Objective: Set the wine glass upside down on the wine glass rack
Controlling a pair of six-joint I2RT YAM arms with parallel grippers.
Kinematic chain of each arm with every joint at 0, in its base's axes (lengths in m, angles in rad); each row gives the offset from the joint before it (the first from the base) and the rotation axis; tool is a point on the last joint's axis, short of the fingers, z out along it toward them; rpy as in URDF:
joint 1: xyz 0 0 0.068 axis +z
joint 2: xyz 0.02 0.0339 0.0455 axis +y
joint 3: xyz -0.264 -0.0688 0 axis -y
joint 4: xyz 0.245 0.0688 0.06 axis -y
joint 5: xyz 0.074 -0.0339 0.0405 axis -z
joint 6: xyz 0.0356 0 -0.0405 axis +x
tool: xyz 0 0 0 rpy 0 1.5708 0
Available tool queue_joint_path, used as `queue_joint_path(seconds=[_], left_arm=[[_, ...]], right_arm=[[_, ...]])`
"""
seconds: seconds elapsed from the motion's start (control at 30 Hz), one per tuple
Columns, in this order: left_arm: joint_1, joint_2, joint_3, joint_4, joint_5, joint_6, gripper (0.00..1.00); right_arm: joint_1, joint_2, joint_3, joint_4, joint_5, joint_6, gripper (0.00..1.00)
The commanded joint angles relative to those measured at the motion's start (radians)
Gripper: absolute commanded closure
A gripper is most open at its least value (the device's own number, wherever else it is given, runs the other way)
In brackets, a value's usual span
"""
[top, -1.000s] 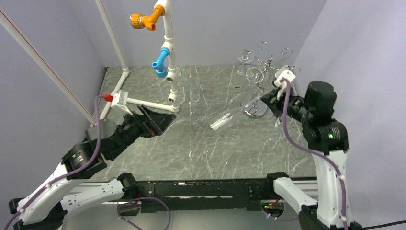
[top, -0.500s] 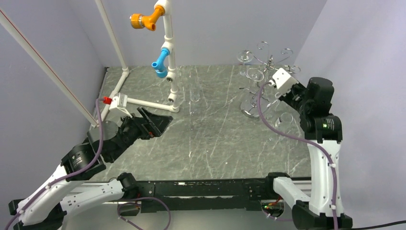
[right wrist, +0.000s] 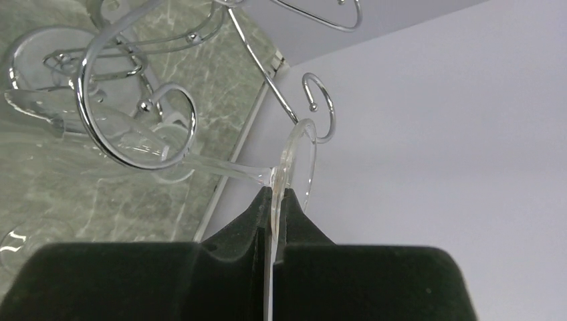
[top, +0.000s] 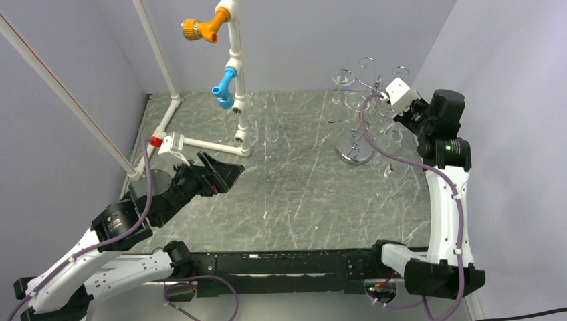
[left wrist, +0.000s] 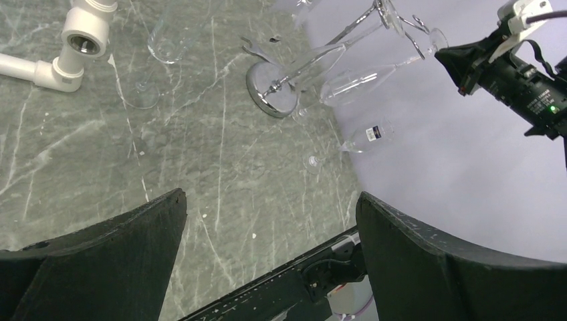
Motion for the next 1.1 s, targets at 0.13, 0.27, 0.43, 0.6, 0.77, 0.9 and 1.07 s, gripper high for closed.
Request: queue_joint_path(seconds=[0.13,0.27,0.43,0.6,0.77,0.9,1.07], left_arm=[[0.001,0.000,-0.009,0.047,0.012,0.002,0.01],[0.001,-0.009,-0.025,0.050,0.013,-0.014,0.01],[0.002,-0.021,-0.036,0.049,0.006,-0.029,0.01],[0.002,-0.021,-0.040,0.051,0.009,-0.024,0.01],[0.002,-0.003,-0.023,0.047,0.014,-0.013,0.01],[0.003,-0.005,-0.031,0.057,0.016,-0.012,0.01],[0.003,-0.009,-0.042,0.062,0.020,-0.019,0.01]], right_arm=[[0.000,0.081,0.095,0.175,-0.115,0.006,1.00],[0.029,0.097,0.113,0.172,-0.131,0.018,1.00],[0.032,0.055,0.068,0.178,-0.185,0.020,1.00],[0.034,0.008,0.032,0.167,-0.245,0.012,1.00],[0.034,-0.031,-0.003,0.149,-0.275,-0.017,1.00],[0.036,-0.070,-0.043,0.146,-0.277,-0.054,0.99],[0.036,-0.122,-0.104,0.159,-0.268,-0.094,0.99]])
